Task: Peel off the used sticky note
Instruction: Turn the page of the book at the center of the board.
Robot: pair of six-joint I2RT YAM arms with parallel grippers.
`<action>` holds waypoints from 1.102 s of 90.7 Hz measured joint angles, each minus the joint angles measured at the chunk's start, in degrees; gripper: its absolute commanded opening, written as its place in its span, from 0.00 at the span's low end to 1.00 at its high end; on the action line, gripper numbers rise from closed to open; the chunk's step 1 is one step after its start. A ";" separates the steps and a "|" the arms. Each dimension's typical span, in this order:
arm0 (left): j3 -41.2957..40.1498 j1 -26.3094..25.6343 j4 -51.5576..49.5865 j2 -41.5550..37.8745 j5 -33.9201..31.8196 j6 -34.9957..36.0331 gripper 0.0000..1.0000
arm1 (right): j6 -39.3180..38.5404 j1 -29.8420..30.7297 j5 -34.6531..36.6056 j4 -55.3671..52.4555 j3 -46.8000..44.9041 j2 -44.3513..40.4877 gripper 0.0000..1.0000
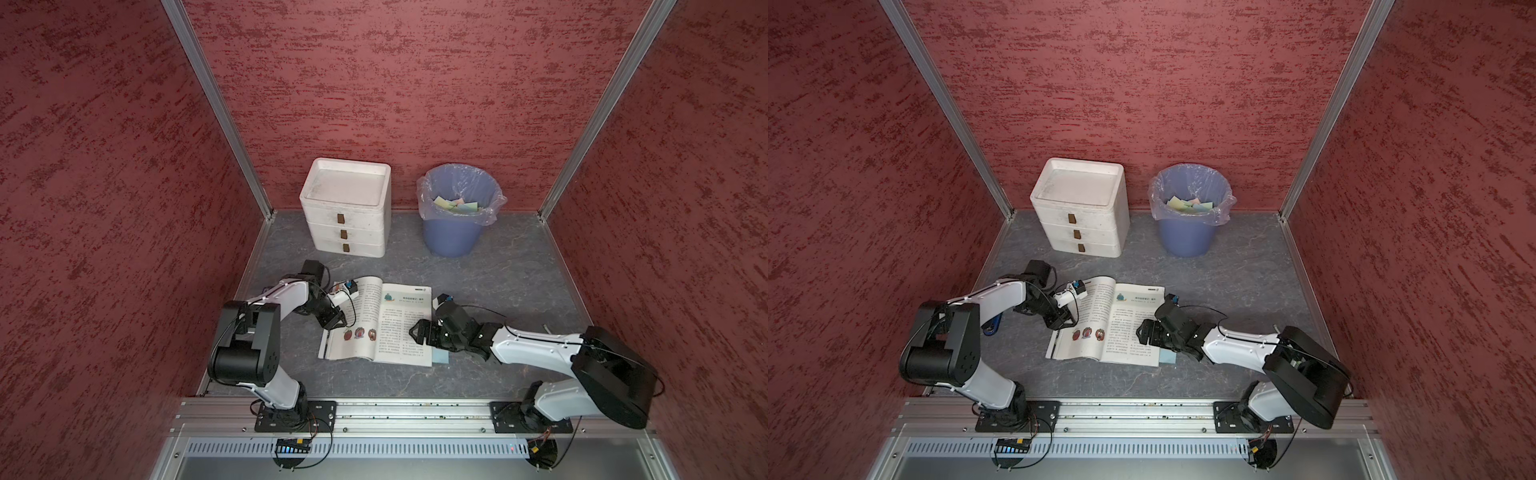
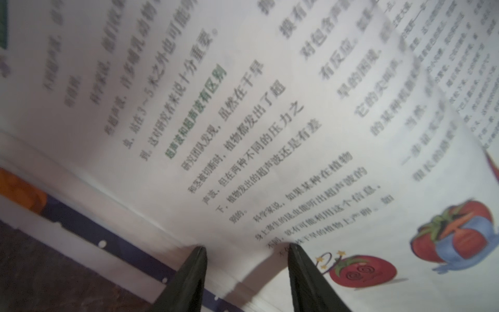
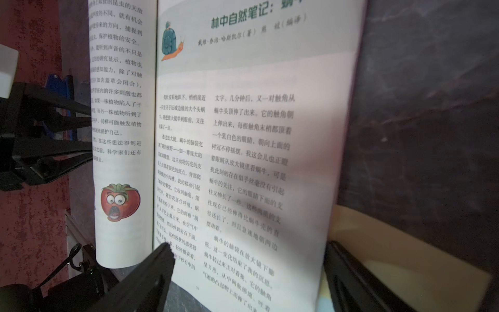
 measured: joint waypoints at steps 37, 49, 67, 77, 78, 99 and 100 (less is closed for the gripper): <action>0.00 -0.20 0.11 -0.02 -0.28 0.00 0.51 | 0.00 3.58 -0.02 0.09 2.99 -0.72 0.90; 0.00 -0.22 0.11 -0.02 -0.39 0.00 0.51 | 0.00 4.42 -0.02 0.07 3.34 -1.86 0.90; -0.02 -0.26 0.13 -0.07 -0.42 0.00 0.51 | -0.02 5.25 -0.26 0.66 4.42 -2.19 0.91; -0.02 -0.26 0.13 -0.09 -0.39 0.00 0.51 | -0.50 6.64 -0.50 0.76 7.67 -1.07 0.92; -0.02 -0.26 0.13 -0.09 -0.39 0.00 0.51 | -0.59 6.82 -0.55 0.85 8.11 -0.85 0.92; 0.11 1.09 -0.52 -0.04 1.33 0.02 0.50 | -2.80 10.84 -1.55 3.13 19.91 8.26 0.95; 0.15 1.33 -0.83 -0.04 1.49 0.04 0.50 | -2.84 10.97 -1.60 3.21 20.35 8.74 0.96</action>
